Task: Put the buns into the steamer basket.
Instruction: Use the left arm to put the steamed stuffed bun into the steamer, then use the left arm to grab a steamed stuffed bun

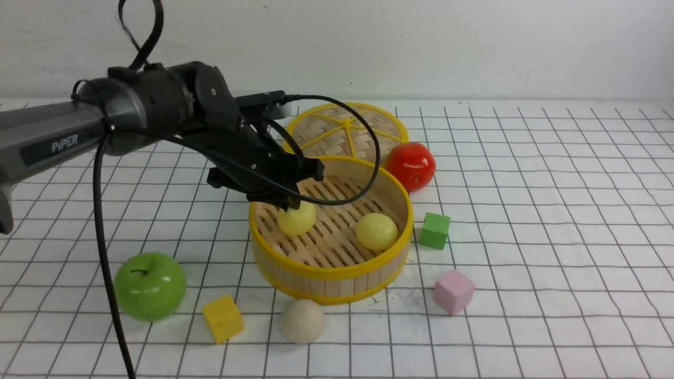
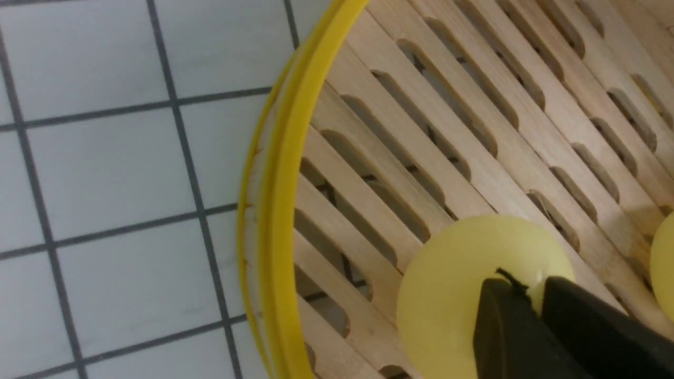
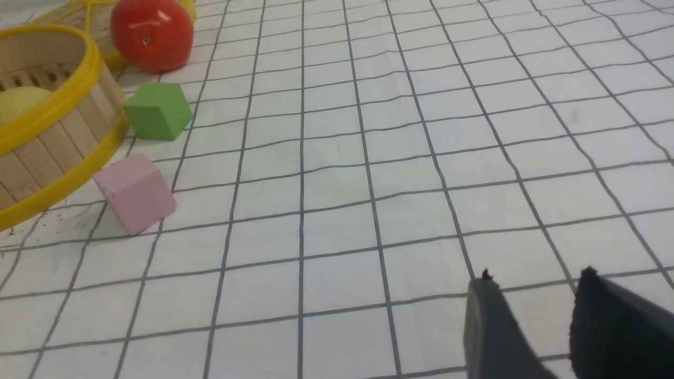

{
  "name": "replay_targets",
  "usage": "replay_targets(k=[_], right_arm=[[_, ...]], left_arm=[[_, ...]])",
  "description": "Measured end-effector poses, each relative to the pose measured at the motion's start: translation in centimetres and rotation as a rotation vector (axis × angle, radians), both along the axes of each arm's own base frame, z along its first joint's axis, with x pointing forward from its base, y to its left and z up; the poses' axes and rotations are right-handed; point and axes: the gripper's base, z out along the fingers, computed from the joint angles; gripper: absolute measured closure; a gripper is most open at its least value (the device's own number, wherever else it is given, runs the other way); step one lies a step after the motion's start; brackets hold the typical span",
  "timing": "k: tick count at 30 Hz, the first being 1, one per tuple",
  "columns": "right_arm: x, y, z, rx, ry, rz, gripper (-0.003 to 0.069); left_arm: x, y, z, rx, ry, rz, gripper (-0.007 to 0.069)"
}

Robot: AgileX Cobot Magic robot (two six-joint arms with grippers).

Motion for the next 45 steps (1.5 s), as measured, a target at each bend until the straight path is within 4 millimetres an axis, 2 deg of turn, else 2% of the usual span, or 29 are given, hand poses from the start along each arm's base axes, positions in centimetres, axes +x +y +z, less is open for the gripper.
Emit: replay_targets(k=[3,6,9,10,11,12,14,18,22,26,30,31,35,36,38,42,45], right_arm=[[0.0,0.0,0.0,-0.001,-0.001,0.0,0.0427],[0.0,0.0,0.0,-0.001,-0.001,0.0,0.0426],[0.0,0.0,0.0,-0.001,-0.001,0.0,0.0423],[0.0,0.0,0.0,-0.001,-0.001,0.0,0.0423],[0.0,0.0,0.0,-0.001,-0.001,0.0,0.0421],[0.0,0.0,0.0,-0.001,-0.001,0.0,0.0421],[0.0,0.0,0.0,-0.001,-0.001,0.0,0.0421],[0.0,0.0,0.0,-0.001,-0.001,0.0,0.0421],[0.0,0.0,0.0,-0.001,-0.001,0.0,0.0421],[0.0,0.0,0.0,-0.001,-0.001,0.0,0.0421],[0.0,0.0,0.0,-0.001,-0.001,0.0,0.042],[0.0,0.0,0.0,-0.001,-0.001,0.0,0.042],[0.0,0.0,0.0,-0.001,-0.001,0.0,0.042],[0.0,0.0,0.0,-0.001,-0.001,0.0,0.042],[0.0,0.0,0.0,-0.001,-0.001,0.0,0.042],[0.0,0.0,0.0,-0.001,-0.001,0.0,0.042],[0.0,0.0,0.0,0.0,-0.001,0.0,0.042]], left_arm=[[0.0,0.1,0.1,0.01,0.0,0.007,0.0502],[-0.7,0.6,1.7,0.043,-0.018,-0.002,0.0386],[-1.9,1.0,3.9,0.056,-0.005,-0.023,0.0306],[-2.1,1.0,4.0,0.056,-0.002,-0.025,0.0302],[-3.6,1.4,5.9,0.063,0.03,-0.049,0.0275],[-3.7,1.4,6.1,0.064,0.035,-0.052,0.0274],[-5.8,1.9,7.9,0.073,0.101,-0.094,0.0267],[-7.7,2.1,8.9,0.069,0.201,-0.139,0.0267],[-9.1,1.4,8.0,0.07,0.272,-0.176,0.0268],[-10.6,-1.1,5.7,0.106,0.32,-0.201,0.0268],[-11.1,-4.1,3.6,0.177,0.29,-0.174,0.0268],[-11.1,-4.3,3.5,0.179,0.292,-0.168,0.0268],[-11.1,-6.1,0.9,0.268,0.299,-0.166,0.0268],[-11.1,-6.1,0.9,0.27,0.298,-0.167,0.0268],[-10.8,-6.4,-0.6,0.303,0.318,-0.167,0.0268],[-10.2,-6.6,-2.2,0.338,0.321,-0.166,0.0268],[-9.9,-6.7,-2.9,0.341,0.311,-0.165,0.0268]])
